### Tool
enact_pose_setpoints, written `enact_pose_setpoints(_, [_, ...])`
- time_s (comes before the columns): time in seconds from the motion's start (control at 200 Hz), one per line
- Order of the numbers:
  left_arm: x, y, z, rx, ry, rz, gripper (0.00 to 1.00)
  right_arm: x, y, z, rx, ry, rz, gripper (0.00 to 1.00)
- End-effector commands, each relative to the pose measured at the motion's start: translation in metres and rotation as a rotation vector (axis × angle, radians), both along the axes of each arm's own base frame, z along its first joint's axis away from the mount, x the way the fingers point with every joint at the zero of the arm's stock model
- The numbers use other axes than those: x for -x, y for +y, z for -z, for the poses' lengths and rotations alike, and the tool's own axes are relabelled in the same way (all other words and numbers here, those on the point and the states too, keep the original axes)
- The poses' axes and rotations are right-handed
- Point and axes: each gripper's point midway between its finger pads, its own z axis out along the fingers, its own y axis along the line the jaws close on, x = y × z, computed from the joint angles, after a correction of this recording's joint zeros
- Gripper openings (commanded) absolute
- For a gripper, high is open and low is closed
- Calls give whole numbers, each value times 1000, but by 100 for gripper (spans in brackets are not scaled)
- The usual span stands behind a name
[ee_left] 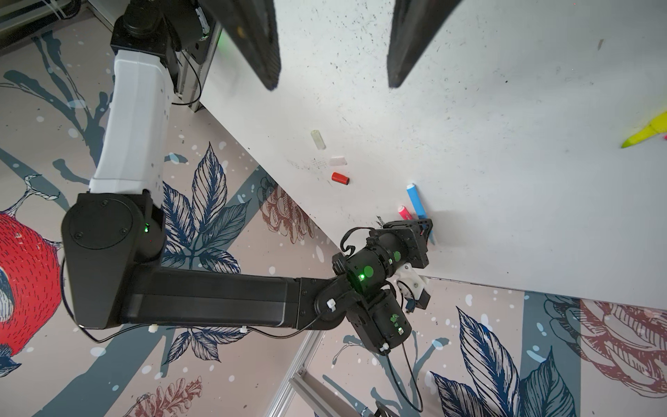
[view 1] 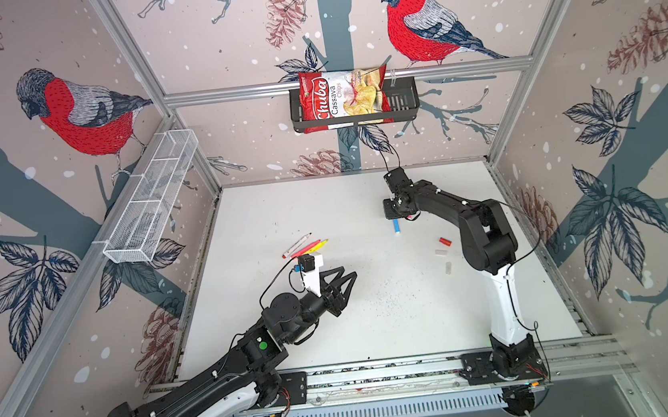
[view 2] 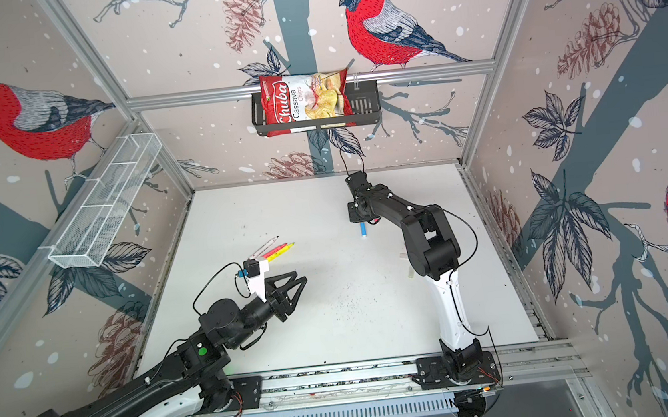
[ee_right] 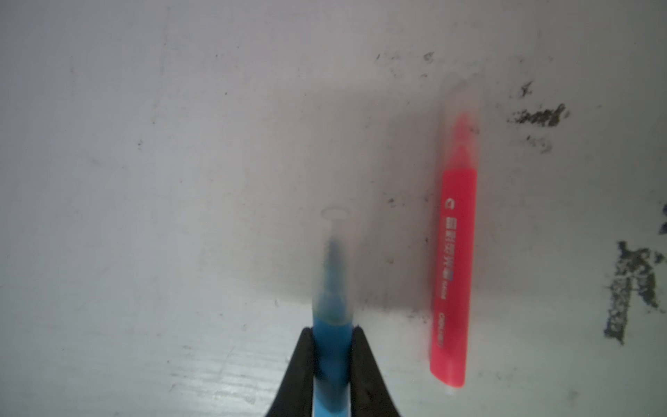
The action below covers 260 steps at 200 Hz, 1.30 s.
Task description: Insert the pens into the pen caps
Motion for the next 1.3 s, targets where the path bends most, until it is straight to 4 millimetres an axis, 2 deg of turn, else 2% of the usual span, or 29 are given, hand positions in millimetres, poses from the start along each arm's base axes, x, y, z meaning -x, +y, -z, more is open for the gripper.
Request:
enact_pose_setpoints(0.0, [-1, 1, -4, -8, -19, -9, 49, -4, -15, 6, 97, 20, 8, 11])
enact_pose_setpoints(0.16, [-1, 2, -3, -10, -17, -15, 49, -24, -20, 5, 162, -2, 15, 14])
enact_pose_setpoints(0.3, [-1, 3, -3, -11, -15, -16, 49, -36, -23, 7, 185, -4, 25, 16])
enact_pose_setpoints(0.395, [-1, 5, -4, -13, -15, -24, 49, -41, -23, 4, 190, -17, 35, 20])
enact_pose_setpoints(0.475, [-2, 8, -3, -14, -14, -35, 49, -46, -24, -4, 192, -40, 49, 26])
enact_pose_setpoints(0.56, [-2, 9, -3, -19, -15, -40, 49, -50, -24, -15, 193, -66, 64, 45])
enact_pose_setpoints(0.685, [-4, 9, -5, -26, -18, -47, 49, -47, -16, -42, 172, -115, 55, 48])
enact_pose_setpoints(0.815, [-6, 10, -3, -40, -15, -62, 50, -31, 0, -69, 102, -161, 11, 49])
enact_pose_setpoints(0.981, [-14, 11, 8, -88, 14, -100, 52, 7, 13, -101, -57, -231, -49, 50])
enact_pose_setpoints(1.161, [-32, 23, 25, -164, 79, -198, 56, 54, -2, -146, -216, -367, -64, 57])
enact_pose_setpoints(1.296, [-48, 32, 39, -204, 140, -256, 57, 86, -24, -163, -268, -407, -22, 60])
